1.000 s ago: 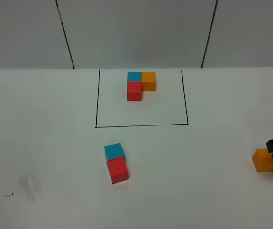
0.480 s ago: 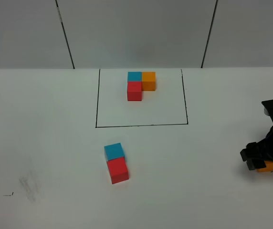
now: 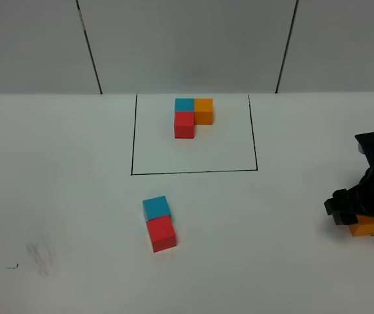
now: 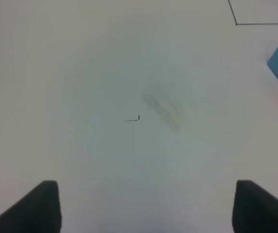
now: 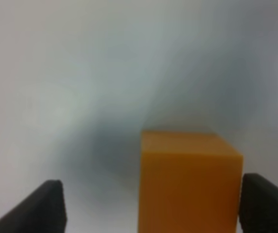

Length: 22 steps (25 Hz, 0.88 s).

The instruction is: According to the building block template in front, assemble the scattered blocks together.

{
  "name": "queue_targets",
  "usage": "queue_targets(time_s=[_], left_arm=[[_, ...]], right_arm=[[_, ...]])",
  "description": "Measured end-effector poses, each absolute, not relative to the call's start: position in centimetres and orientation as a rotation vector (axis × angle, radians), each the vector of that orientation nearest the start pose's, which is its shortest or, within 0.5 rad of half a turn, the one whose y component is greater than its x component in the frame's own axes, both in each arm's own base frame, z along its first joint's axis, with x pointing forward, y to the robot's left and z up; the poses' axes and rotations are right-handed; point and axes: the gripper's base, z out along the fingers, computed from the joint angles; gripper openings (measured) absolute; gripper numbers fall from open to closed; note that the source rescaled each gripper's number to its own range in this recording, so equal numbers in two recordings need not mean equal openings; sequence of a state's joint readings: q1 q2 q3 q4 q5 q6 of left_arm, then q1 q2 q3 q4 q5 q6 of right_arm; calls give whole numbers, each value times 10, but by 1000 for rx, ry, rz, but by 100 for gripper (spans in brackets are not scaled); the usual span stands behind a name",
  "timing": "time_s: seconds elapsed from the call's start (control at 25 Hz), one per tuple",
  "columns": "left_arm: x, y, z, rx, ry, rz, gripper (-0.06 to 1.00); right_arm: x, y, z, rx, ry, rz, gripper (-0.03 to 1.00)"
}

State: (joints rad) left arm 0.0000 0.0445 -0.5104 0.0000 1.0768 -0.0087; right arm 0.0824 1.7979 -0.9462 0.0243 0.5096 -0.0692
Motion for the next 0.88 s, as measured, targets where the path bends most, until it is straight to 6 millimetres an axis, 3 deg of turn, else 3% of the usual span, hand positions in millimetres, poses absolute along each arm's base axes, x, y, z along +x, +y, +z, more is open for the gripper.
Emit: queue_targets(time_s=[0.32, 0.64, 0.76, 0.88], left_arm=[[0, 0, 279, -9, 2094, -5, 58], [0, 0, 279, -9, 2094, -5, 58], [0, 0, 279, -9, 2094, -5, 58], [0, 0, 279, -9, 2094, -5, 58]], right_arm=[[329, 27, 123, -162, 2881, 22, 51], [331, 27, 118, -162, 2884, 22, 51], [331, 26, 118, -160, 2891, 22, 46], [330, 26, 118, -161, 2899, 21, 35]])
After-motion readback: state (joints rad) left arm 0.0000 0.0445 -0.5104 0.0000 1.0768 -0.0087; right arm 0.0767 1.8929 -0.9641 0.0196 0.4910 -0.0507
